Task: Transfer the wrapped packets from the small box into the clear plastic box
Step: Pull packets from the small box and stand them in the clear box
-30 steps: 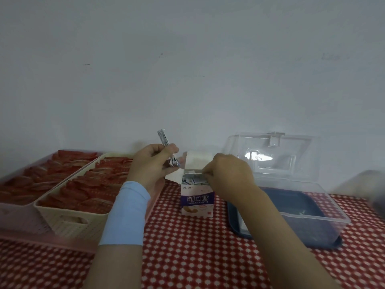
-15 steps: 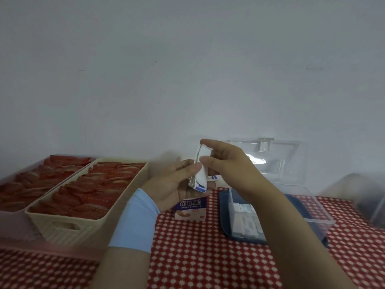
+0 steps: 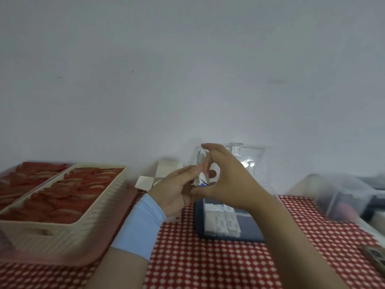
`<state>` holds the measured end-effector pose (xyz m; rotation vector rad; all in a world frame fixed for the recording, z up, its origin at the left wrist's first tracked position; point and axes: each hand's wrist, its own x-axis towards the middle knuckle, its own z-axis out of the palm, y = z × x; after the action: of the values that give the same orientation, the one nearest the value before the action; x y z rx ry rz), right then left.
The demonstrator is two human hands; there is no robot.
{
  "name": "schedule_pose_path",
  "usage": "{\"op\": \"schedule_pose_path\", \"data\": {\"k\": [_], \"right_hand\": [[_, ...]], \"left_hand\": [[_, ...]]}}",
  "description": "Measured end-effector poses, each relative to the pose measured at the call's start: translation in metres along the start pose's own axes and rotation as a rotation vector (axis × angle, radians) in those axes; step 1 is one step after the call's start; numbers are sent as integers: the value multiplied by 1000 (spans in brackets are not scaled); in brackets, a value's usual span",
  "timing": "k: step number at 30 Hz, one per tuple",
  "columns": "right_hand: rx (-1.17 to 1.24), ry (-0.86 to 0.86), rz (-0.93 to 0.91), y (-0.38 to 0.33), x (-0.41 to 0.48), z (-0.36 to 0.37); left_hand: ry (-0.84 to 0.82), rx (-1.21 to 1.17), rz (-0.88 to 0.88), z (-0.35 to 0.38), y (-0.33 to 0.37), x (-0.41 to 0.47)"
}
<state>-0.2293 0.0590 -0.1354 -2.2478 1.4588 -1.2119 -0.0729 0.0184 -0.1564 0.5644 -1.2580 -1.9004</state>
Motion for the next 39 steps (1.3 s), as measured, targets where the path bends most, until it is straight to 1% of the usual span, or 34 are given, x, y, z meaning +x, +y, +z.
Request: {"op": "schedule_pose_path", "data": {"k": [3, 6, 9, 11, 12, 14, 16, 17, 18, 24, 27, 29, 31, 33, 34, 36, 39], "right_hand": [[0, 10, -7, 1, -6, -5], [33, -8, 26, -1, -11, -9], [9, -6, 31, -2, -15, -13], [17, -53, 71, -4, -18, -21], [67, -91, 116, -4, -19, -25], [293, -126, 239, -3, -23, -36], [505, -59, 368, 5, -22, -45], [554, -33, 422, 9, -21, -49], [572, -43, 458, 13, -21, -51], [702, -296, 465, 26, -20, -59], [671, -343, 444, 28, -18, -65], [585, -326, 427, 28, -17, -69], [475, -251, 423, 28, -16, -71], [400, -145, 442, 28, -14, -72], [391, -112, 454, 28, -13, -73], [414, -103, 472, 29, -13, -75], [387, -146, 492, 32, -13, -80]], "left_hand": [[-25, 8, 5, 6, -4, -1], [-44, -9, -2, 14, -6, -3], [-67, -11, 4, 21, -9, -3], [-79, -3, 8, 25, -10, -3], [-89, 5, 13, 25, -11, -2], [-118, 21, 35, 26, -13, -2], [-105, -2, 21, 28, -14, -2], [-98, -11, 4, 28, -15, -2], [-99, -2, -10, 28, -17, -2], [-135, 87, -47, 31, -20, -2], [-134, 130, -66, 32, -19, -4], [-100, 213, -81, 35, -16, -4], [4, 407, -48, 41, -13, -2], [162, 636, 72, 47, -11, 1], [228, 712, 136, 50, -10, 3], [288, 789, 204, 55, -10, 7], [313, 917, 216, 58, -16, 17]]}}
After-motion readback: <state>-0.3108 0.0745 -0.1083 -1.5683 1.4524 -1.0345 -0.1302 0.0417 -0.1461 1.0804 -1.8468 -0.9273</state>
